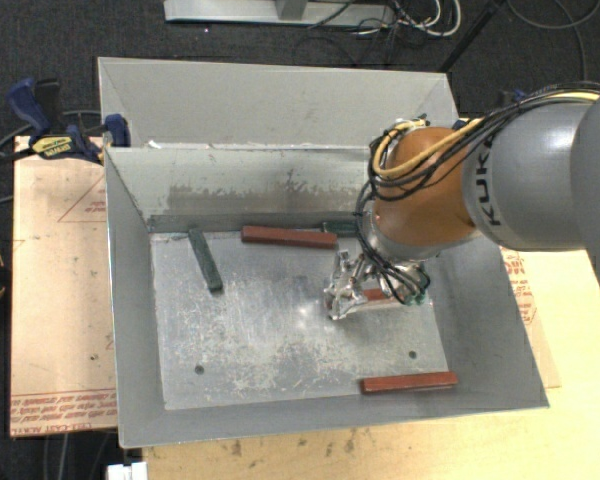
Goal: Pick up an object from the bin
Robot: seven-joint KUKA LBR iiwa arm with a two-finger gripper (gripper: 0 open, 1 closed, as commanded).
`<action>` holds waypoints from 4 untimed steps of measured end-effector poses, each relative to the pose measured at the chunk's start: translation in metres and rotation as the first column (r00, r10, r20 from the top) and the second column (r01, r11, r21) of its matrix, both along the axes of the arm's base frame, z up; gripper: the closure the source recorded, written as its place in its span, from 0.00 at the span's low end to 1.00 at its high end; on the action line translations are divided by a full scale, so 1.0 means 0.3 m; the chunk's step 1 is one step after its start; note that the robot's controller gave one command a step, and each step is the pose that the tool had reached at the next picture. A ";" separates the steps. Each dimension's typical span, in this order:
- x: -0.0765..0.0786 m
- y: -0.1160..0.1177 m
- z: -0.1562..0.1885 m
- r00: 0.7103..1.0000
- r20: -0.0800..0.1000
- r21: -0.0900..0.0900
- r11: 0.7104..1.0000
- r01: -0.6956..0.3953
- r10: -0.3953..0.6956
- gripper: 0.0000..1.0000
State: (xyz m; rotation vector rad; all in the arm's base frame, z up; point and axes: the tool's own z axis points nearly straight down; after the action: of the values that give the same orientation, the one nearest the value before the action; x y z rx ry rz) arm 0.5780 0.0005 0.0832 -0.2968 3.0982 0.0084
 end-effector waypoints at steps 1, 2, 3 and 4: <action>0.000 0.000 0.000 1.000 0.000 0.000 1.000 0.001 -0.001 1.00; -0.030 -0.027 0.128 0.999 -0.030 -0.006 0.999 0.031 -0.031 1.00; 0.015 -0.061 0.224 0.999 -0.020 -0.007 0.999 0.041 -0.041 1.00; -0.003 -0.124 0.214 0.997 -0.027 -0.007 0.998 0.070 -0.070 0.00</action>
Offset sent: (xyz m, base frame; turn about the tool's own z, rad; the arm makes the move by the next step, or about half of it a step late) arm -0.0068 -0.0176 0.1188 0.0848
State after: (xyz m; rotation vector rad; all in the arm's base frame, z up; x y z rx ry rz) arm 0.5772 -0.0365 0.1475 -0.1903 3.1337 0.0015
